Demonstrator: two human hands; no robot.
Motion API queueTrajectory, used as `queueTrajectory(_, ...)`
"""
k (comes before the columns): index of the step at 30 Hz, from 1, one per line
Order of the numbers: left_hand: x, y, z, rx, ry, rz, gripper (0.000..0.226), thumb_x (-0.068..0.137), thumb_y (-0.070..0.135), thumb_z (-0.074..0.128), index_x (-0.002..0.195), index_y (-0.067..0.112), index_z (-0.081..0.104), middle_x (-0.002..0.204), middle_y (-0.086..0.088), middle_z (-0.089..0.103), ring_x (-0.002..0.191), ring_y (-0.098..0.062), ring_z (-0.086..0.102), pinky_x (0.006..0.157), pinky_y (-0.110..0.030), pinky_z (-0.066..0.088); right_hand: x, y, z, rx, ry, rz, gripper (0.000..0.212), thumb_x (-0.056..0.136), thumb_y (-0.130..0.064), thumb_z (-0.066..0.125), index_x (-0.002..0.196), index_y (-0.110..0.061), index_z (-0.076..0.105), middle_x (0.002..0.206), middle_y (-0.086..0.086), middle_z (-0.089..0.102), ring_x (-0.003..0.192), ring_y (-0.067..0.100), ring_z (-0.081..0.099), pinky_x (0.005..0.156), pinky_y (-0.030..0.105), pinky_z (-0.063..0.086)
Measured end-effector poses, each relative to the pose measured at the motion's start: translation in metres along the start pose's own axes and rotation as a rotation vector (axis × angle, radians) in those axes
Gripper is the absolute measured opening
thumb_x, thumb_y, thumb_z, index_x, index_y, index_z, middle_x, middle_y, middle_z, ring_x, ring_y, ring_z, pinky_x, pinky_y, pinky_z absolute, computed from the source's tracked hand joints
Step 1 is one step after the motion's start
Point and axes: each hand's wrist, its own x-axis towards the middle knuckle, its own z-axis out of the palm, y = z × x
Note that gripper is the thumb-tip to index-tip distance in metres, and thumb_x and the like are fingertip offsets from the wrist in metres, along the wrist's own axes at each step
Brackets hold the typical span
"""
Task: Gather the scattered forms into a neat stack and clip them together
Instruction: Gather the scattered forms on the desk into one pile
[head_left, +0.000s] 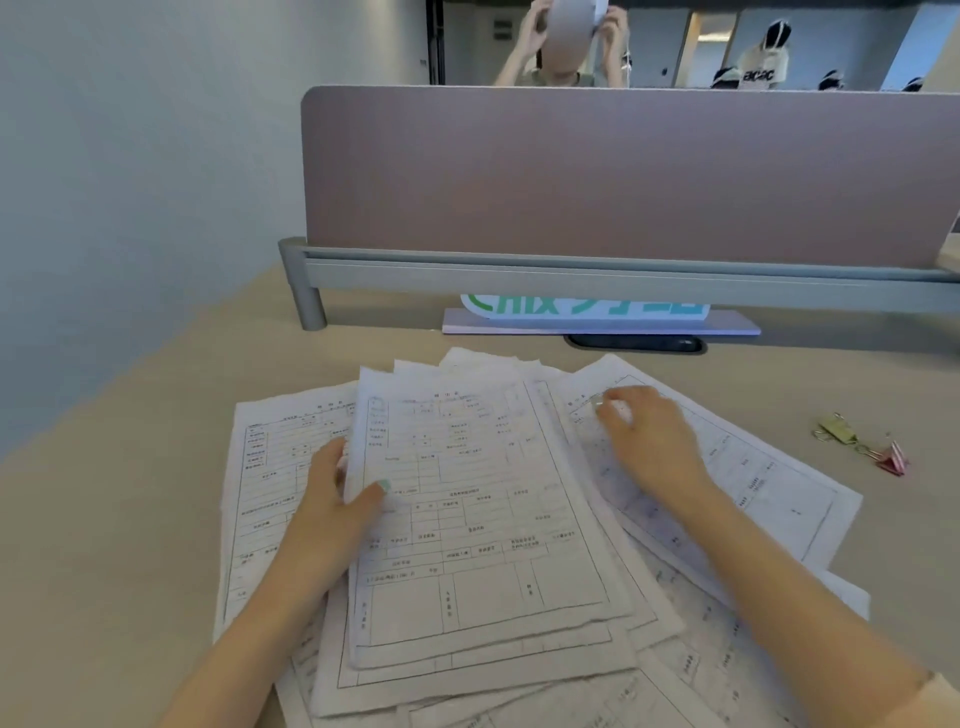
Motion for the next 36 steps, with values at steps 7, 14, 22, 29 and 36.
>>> queueTrajectory(7, 0.006, -0.015, 0.006, 0.360, -0.112, 0.063, 0.069, 0.089, 0.033, 0.052, 0.146, 0.030, 0.014, 0.158, 0.006, 0.005, 0.145, -0.013, 0.005, 0.117, -0.037, 0.011, 0.049, 0.083, -0.044, -0.266, -0.147, 0.346, 0.081, 0.078, -0.057, 0.058, 0.141, -0.014, 0.031, 0.143, 0.015, 0.043, 0.128, 0.037, 0.041, 0.105, 0.053, 0.035)
queueTrajectory(14, 0.004, -0.029, 0.020, 0.935, -0.173, 0.129, 0.064, 0.090, 0.059, 0.023, 0.147, 0.035, 0.004, 0.159, 0.004, -0.008, 0.146, -0.021, -0.011, 0.118, -0.039, -0.004, 0.043, 0.081, -0.053, -0.099, -0.257, 0.252, 0.033, 0.083, -0.032, 0.065, 0.102, -0.005, 0.060, 0.090, 0.007, 0.062, 0.082, 0.025, 0.057, 0.071, 0.032, 0.039)
queueTrajectory(22, 0.003, -0.029, 0.021, 1.010, -0.170, 0.131, 0.065, 0.090, 0.060, 0.019, 0.147, 0.035, 0.002, 0.159, 0.004, -0.008, 0.146, -0.021, -0.011, 0.118, -0.041, -0.004, 0.027, 0.072, -0.117, 0.171, 0.349, 0.231, 0.041, 0.089, -0.025, 0.055, 0.089, 0.015, 0.059, 0.079, 0.023, 0.057, 0.070, 0.027, 0.049, 0.064, 0.035, 0.037)
queueTrajectory(29, 0.004, -0.028, 0.021, 0.949, -0.141, 0.156, 0.064, 0.090, 0.058, 0.026, 0.147, 0.033, 0.010, 0.159, 0.001, -0.002, 0.146, -0.022, -0.004, 0.118, -0.040, 0.000, 0.016, 0.023, -0.109, 0.363, 0.170, 0.229, 0.035, 0.089, -0.026, 0.056, 0.107, 0.002, 0.063, 0.106, 0.017, 0.063, 0.084, 0.025, 0.055, 0.073, 0.032, 0.039)
queueTrajectory(36, 0.001, -0.017, 0.000, 0.546, 0.051, 0.161, 0.053, 0.094, 0.037, 0.038, 0.144, 0.027, 0.024, 0.158, -0.003, 0.013, 0.146, -0.021, 0.009, 0.118, -0.044, 0.009, -0.003, -0.010, -0.016, 0.421, -0.208, 0.154, 0.024, 0.087, -0.020, 0.056, 0.104, -0.006, 0.066, 0.099, 0.011, 0.071, 0.072, 0.017, 0.064, 0.065, 0.031, 0.053)
